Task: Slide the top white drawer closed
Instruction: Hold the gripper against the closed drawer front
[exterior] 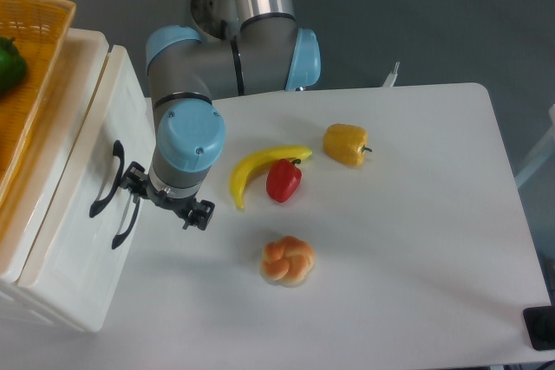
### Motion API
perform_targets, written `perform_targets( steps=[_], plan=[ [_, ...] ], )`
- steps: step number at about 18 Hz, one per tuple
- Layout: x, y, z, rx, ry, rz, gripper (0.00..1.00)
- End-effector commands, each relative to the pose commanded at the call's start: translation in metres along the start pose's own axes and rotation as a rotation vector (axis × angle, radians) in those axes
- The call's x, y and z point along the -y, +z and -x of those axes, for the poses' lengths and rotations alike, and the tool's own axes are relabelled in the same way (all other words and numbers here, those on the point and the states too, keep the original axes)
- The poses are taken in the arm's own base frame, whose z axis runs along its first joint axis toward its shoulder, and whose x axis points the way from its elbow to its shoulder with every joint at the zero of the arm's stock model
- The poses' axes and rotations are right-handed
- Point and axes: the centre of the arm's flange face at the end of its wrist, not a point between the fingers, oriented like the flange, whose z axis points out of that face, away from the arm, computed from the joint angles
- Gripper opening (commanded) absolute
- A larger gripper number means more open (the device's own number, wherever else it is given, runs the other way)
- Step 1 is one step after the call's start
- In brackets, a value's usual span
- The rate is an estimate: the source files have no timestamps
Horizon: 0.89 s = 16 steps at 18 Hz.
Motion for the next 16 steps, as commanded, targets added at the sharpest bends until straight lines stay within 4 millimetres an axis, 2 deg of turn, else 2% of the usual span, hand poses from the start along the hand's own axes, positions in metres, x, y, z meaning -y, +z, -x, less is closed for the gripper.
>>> perform_targets(
  steps=[11, 16],
  plan=[
    [0.001, -0.001, 0.002, 0.004, 0.001, -0.001, 1.0],
    [0.0, -0.02, 0.022, 0.033, -0.011, -0.03, 1.0]
  ],
)
